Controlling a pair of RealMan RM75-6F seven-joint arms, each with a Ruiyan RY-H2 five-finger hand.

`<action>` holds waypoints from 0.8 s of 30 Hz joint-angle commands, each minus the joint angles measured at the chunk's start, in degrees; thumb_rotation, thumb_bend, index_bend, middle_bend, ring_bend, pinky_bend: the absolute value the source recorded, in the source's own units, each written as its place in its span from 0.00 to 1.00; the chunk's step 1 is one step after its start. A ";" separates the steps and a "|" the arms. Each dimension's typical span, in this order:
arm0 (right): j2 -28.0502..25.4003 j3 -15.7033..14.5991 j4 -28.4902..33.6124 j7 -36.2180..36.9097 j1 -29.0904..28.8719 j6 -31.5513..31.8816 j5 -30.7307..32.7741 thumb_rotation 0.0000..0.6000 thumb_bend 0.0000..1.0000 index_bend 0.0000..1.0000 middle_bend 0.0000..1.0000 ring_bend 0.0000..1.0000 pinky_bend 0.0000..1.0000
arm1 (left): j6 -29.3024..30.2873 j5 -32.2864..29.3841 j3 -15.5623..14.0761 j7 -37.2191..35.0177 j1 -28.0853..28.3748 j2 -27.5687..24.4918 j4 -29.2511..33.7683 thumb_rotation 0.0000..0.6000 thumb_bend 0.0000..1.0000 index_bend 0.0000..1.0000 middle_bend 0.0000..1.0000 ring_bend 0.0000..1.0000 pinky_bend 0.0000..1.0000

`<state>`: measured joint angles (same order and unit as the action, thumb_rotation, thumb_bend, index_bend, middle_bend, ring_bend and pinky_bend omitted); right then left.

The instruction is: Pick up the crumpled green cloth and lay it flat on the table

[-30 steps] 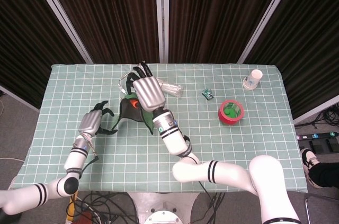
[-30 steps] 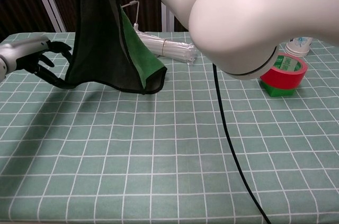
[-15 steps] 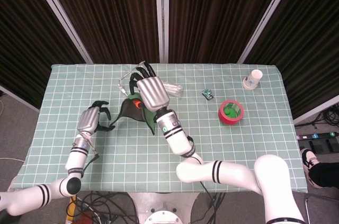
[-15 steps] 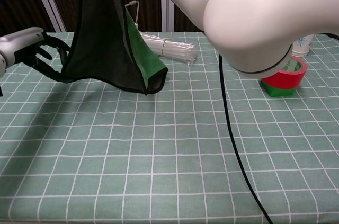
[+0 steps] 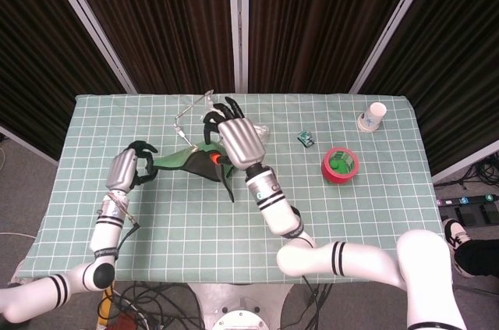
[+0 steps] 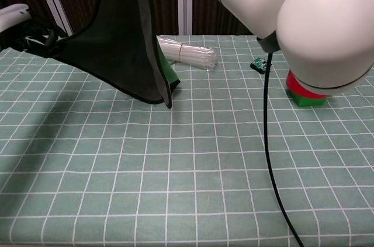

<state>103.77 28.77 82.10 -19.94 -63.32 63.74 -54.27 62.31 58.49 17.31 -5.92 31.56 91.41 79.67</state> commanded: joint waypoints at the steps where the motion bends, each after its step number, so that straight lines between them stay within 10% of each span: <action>1: -2.13 -0.34 3.01 1.52 1.96 0.60 -0.36 1.00 0.42 0.84 0.32 0.13 0.00 | 1.28 1.85 0.32 -1.32 -0.81 -1.55 1.62 1.00 0.48 0.76 0.39 0.18 0.22; 10: -7.77 0.38 7.34 6.51 6.22 -0.72 1.69 1.00 0.42 0.84 0.32 0.13 0.00 | 4.86 5.24 2.62 -2.32 -1.41 -5.52 3.96 1.00 0.48 0.76 0.39 0.19 0.22; 24: -5.39 1.51 -5.50 19.02 3.58 -7.64 -1.45 1.00 0.42 0.84 0.32 0.13 0.00 | 7.15 4.25 8.94 0.12 5.54 -0.45 -9.07 1.00 0.47 0.76 0.40 0.19 0.22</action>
<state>97.83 30.30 77.96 -2.92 -59.42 56.91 -54.23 68.51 61.86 25.94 -5.84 36.44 90.29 71.70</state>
